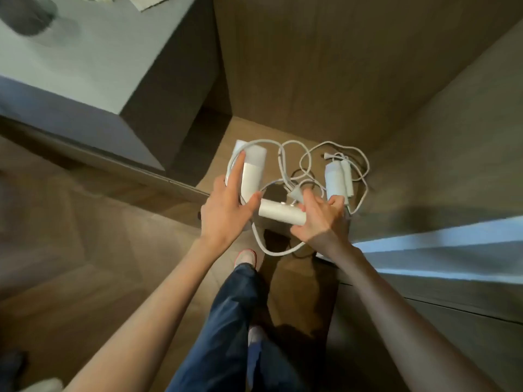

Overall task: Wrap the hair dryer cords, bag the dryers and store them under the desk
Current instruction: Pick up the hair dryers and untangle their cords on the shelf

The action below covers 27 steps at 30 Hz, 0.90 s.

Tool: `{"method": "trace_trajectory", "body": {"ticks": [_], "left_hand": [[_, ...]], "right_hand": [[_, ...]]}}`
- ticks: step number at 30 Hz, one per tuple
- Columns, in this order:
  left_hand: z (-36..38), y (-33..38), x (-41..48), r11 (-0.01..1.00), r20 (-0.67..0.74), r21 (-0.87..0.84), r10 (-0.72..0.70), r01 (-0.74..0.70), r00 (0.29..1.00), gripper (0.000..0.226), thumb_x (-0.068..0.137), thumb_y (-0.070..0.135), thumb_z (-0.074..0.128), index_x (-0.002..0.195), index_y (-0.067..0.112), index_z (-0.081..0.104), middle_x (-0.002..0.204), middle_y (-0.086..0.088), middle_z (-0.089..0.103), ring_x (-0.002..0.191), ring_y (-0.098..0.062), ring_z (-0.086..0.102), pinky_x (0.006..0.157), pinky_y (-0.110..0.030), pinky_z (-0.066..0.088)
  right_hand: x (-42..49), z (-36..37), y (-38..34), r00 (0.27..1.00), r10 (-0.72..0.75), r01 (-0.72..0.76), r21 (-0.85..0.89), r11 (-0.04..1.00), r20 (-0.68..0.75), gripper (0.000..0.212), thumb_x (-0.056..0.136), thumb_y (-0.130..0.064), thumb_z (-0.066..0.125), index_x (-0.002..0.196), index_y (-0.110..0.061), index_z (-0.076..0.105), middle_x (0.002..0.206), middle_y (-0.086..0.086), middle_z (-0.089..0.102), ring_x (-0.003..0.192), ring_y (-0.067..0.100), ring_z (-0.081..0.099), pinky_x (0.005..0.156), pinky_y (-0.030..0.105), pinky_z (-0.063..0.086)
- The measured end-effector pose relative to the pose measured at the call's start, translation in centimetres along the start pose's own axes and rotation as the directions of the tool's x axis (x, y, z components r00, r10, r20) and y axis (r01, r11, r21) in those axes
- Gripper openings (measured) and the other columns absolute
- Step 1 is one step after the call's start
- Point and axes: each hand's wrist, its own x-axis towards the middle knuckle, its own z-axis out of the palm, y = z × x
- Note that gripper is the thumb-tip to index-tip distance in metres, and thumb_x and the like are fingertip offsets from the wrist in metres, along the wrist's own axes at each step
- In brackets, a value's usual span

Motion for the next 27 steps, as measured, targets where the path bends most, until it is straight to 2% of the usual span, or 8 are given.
{"method": "trace_trajectory", "body": {"ticks": [2,9,12,15,20,22,25,27], "left_hand": [[-1.2,1.1,-3.3,0.999,-0.065,-0.023,-0.03,0.029,0.997,0.072,0.091,0.049,0.05,0.148,0.038,0.007,0.129,-0.007,0.046,0.094,-0.013,0.051,0.074,-0.027,0.047],[-8.2,2.3,-12.5,0.992,-0.25,-0.09,-0.106,0.086,0.962,0.073,0.09,0.047,0.054,0.148,0.038,0.011,0.128,-0.004,0.049,0.095,-0.008,0.047,0.069,-0.016,0.04],[-12.2,1.6,-15.2,0.994,-0.313,-0.074,-0.098,0.079,0.945,0.073,0.088,0.053,0.052,0.147,0.04,0.01,0.129,-0.002,0.049,0.104,-0.013,0.051,0.08,-0.027,0.051],[-16.5,0.4,-17.1,0.991,-0.373,-0.061,-0.136,0.122,0.918,0.073,0.089,0.05,0.054,0.148,0.037,0.013,0.131,-0.003,0.049,0.107,-0.015,0.051,0.083,-0.032,0.052],[-24.1,-3.1,-18.6,0.981,-0.481,-0.04,-0.184,0.189,0.857,0.074,0.09,0.045,0.055,0.149,0.036,0.011,0.132,-0.005,0.049,0.105,-0.017,0.051,0.076,-0.025,0.04],[-27.3,-5.3,-18.7,0.976,-0.522,-0.039,-0.202,0.213,0.829,0.075,0.09,0.044,0.056,0.149,0.035,0.011,0.132,-0.006,0.049,0.103,-0.014,0.049,0.075,-0.024,0.037],[-32.1,-9.8,-18.0,0.976,-0.571,-0.011,-0.186,0.219,0.8,0.075,0.089,0.045,0.055,0.149,0.035,0.011,0.132,-0.005,0.049,0.099,-0.008,0.044,0.074,-0.023,0.037],[-35.5,-13.2,-17.1,0.974,-0.577,-0.003,-0.185,0.225,0.795,0.075,0.089,0.045,0.055,0.149,0.035,0.01,0.132,-0.006,0.049,0.102,-0.014,0.049,0.076,-0.028,0.038]], "right_hand": [[-1.9,-1.8,-0.5,0.992,-0.069,0.065,0.04,0.997,0.107,0.041,0.069,-0.022,0.069,0.096,-0.018,0.038,0.091,-0.005,0.06,0.08,0.022,0.049,0.072,0.032,0.019],[-7.0,-8.5,-6.9,0.954,-0.273,0.27,0.042,0.962,0.124,0.043,0.073,-0.025,0.066,0.102,-0.022,0.035,0.099,-0.002,0.06,0.08,0.017,0.033,0.071,0.033,0.019],[-8.5,-10.7,-11.0,0.936,-0.327,0.32,0.069,0.945,0.133,0.04,0.077,-0.025,0.066,0.1,-0.022,0.033,0.106,0.0,0.059,0.084,0.015,0.028,0.074,0.031,0.022],[-8.6,-12.2,-15.5,0.907,-0.401,0.395,0.067,0.916,0.128,0.042,0.079,-0.025,0.066,0.108,-0.02,0.036,0.11,0.0,0.06,0.087,0.013,0.029,0.077,0.031,0.026],[-6.6,-13.0,-24.2,0.865,-0.498,0.495,0.058,0.867,0.065,0.037,0.076,-0.019,0.064,0.102,-0.017,0.038,0.095,-0.001,0.06,0.089,0.023,0.043,0.078,0.033,0.029],[-5.2,-12.6,-28.2,0.844,-0.536,0.534,0.055,0.844,0.034,0.038,0.074,-0.02,0.065,0.098,-0.019,0.035,0.088,-0.003,0.056,0.085,0.022,0.041,0.076,0.033,0.027],[-2.6,-11.4,-34.7,0.808,-0.589,0.587,0.054,0.807,0.009,0.041,0.074,-0.023,0.066,0.095,-0.021,0.031,0.085,-0.006,0.05,0.083,0.02,0.042,0.077,0.036,0.027],[-0.8,-10.3,-39.0,0.802,-0.597,0.596,0.062,0.8,-0.005,0.04,0.074,-0.023,0.067,0.094,-0.021,0.033,0.086,-0.006,0.049,0.087,0.02,0.044,0.079,0.037,0.03]]}}
